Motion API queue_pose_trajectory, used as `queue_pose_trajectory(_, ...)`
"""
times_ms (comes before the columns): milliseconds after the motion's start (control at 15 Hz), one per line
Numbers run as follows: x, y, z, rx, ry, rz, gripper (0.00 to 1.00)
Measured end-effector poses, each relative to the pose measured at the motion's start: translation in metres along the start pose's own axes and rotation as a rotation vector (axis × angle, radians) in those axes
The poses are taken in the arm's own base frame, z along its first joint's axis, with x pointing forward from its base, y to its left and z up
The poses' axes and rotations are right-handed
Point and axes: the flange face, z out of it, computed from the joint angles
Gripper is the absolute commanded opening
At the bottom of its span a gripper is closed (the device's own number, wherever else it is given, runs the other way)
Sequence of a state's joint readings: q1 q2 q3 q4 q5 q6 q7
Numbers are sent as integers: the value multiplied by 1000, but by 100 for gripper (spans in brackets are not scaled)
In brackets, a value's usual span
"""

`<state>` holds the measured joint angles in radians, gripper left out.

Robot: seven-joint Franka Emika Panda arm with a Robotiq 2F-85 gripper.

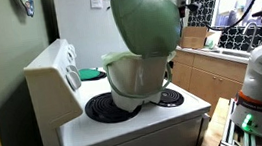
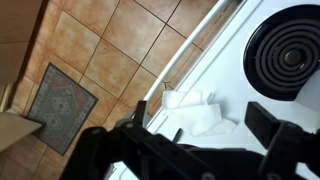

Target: Put the tissue paper inside the trash can

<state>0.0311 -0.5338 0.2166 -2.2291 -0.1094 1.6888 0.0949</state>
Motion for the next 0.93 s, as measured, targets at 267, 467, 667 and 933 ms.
queue_pose_trajectory(267,0,0,0,1,1,0,100)
queue_pose_trajectory(467,12,10,9,-32,14,90,100)
queue_pose_trajectory(667,55,35,43,-60,104,236,100)
queue_pose_trajectory(933,114,69,100,1,211,412,100)
